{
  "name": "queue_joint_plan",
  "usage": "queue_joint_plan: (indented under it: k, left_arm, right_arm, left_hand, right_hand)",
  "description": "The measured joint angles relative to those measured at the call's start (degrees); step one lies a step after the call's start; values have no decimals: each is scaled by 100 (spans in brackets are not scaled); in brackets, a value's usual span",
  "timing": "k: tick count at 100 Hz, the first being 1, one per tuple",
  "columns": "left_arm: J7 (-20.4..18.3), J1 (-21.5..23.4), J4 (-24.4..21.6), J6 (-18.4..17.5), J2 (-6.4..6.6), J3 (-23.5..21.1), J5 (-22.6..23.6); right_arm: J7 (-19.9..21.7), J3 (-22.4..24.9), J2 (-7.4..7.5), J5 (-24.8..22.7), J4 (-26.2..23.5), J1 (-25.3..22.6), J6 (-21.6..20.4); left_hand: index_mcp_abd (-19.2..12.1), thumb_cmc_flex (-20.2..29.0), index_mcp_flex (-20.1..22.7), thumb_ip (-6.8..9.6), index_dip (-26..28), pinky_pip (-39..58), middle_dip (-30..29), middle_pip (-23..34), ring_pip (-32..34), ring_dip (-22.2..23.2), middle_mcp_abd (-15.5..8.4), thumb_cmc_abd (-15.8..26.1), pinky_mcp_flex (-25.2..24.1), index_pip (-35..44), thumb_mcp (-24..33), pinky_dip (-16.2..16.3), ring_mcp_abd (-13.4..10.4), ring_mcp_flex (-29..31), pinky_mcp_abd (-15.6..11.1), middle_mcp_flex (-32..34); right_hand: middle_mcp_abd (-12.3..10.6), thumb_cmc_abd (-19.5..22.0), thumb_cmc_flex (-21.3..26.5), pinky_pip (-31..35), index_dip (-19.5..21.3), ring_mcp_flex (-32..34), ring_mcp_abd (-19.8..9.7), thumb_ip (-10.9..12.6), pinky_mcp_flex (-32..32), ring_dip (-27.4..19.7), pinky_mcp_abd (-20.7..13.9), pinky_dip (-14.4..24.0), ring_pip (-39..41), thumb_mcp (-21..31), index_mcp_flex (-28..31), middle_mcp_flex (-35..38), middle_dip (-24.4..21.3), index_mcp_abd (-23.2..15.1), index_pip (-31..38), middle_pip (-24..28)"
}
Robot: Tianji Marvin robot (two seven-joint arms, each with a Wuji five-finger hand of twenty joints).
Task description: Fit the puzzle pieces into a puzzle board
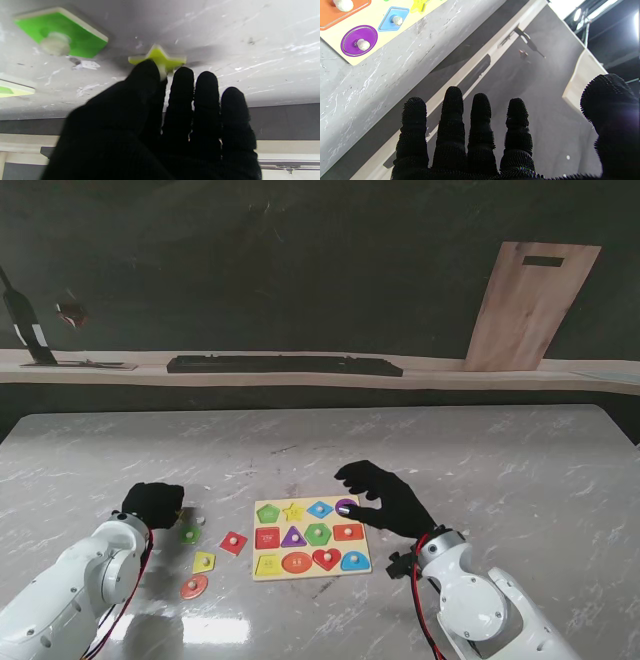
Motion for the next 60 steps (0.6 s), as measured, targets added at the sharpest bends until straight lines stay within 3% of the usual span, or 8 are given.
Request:
queue_joint_plan:
  k: [56,60]
  left_arm:
    - [58,139,-201,-127,-5,-148,122]
    - [64,124,-187,-123,-4,-118,115]
  right_arm:
    - [4,-10,0,24,11,17,3]
    - [3,-10,0,24,11,17,2]
  left_hand:
    - [-135,-213,35,8,149,32,194,45,54,180,-11,-39,53,444,530,0,-16,50,0,1]
    - [-145,-281,35,91,157,33,215,50,58,192,-35,-46,53,502,638,0,-20,50,0,1]
  right_hand:
    - [0,1,0,0,16,0,0,63,-1,0,1,2,0,-7,0,0,0,-27,0,0]
    - [0,1,0,0,16,0,0,63,-2,0,1,2,0,-8,0,0,0,-39,0,0]
